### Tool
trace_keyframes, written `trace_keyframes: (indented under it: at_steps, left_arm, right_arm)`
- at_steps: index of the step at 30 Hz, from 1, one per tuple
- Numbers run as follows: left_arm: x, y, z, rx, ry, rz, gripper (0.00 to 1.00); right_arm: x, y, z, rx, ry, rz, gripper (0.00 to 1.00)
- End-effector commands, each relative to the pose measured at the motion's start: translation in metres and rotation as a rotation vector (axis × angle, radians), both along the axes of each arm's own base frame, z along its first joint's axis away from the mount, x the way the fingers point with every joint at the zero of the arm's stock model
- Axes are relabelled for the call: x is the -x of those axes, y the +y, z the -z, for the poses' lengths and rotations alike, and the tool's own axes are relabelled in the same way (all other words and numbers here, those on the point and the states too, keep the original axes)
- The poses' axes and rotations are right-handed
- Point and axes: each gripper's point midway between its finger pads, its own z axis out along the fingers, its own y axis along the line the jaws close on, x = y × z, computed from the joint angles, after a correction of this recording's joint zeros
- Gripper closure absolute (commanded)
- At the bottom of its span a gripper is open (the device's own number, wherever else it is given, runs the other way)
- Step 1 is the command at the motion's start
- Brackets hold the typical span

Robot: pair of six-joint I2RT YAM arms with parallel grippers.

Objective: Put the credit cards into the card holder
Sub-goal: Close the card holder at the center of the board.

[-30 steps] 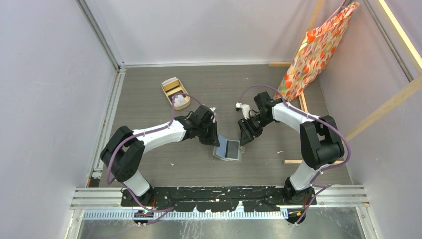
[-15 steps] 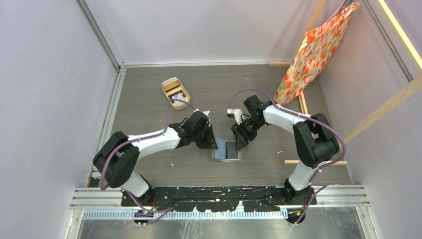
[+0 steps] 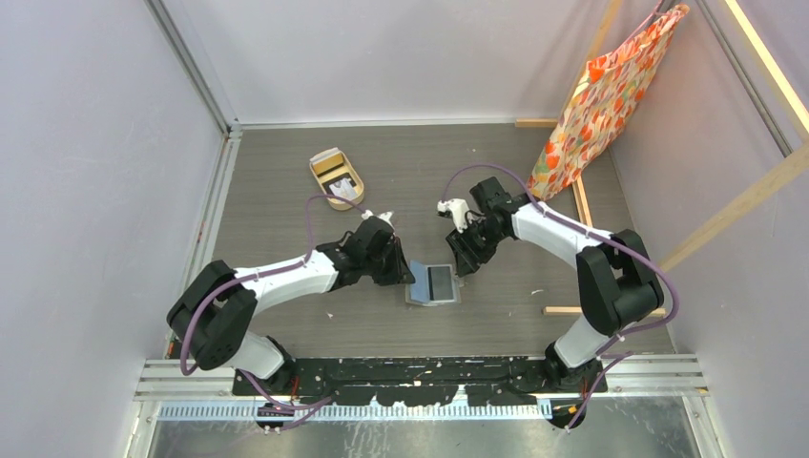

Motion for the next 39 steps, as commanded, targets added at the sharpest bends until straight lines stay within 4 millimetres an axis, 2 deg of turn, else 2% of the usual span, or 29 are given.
trace_keyframes:
  at_steps: [1, 6, 10, 16, 19, 24, 31, 36, 39]
  left_arm:
    - [-0.01, -0.011, -0.023, 0.091, -0.057, -0.033, 1.0]
    - [-0.01, -0.015, -0.023, 0.152, -0.03, -0.083, 1.0]
    - [-0.012, -0.017, -0.026, 0.176, -0.032, -0.102, 1.0]
    - [-0.013, -0.015, -0.03, 0.184, -0.04, -0.117, 1.0]
    - [-0.013, -0.014, -0.03, 0.182, -0.041, -0.12, 1.0]
    - [-0.013, -0.011, -0.027, 0.167, -0.045, -0.129, 1.0]
    - [-0.015, -0.008, -0.025, 0.155, -0.055, -0.139, 1.0]
    - [-0.015, -0.006, -0.023, 0.144, -0.056, -0.141, 1.0]
    - [-0.015, -0.006, -0.022, 0.14, -0.058, -0.143, 1.0]
  right_arm:
    - [0.0, 0.015, -0.018, -0.104, -0.026, 0.022, 0.51]
    - [-0.002, 0.024, -0.014, -0.124, -0.001, 0.09, 0.52]
    - [-0.006, 0.03, -0.008, -0.084, -0.046, 0.114, 0.52]
    - [-0.017, 0.027, 0.008, 0.046, -0.129, 0.135, 0.52]
    - [-0.021, 0.023, 0.011, 0.096, -0.172, 0.13, 0.55]
    - [-0.027, 0.016, 0.006, 0.131, -0.226, 0.132, 0.66]
    - [-0.034, 0.01, -0.006, 0.148, -0.291, 0.137, 0.74]
    - [-0.034, 0.007, -0.011, 0.15, -0.303, 0.141, 0.74]
    - [-0.038, 0.002, -0.012, 0.164, -0.311, 0.159, 0.7]
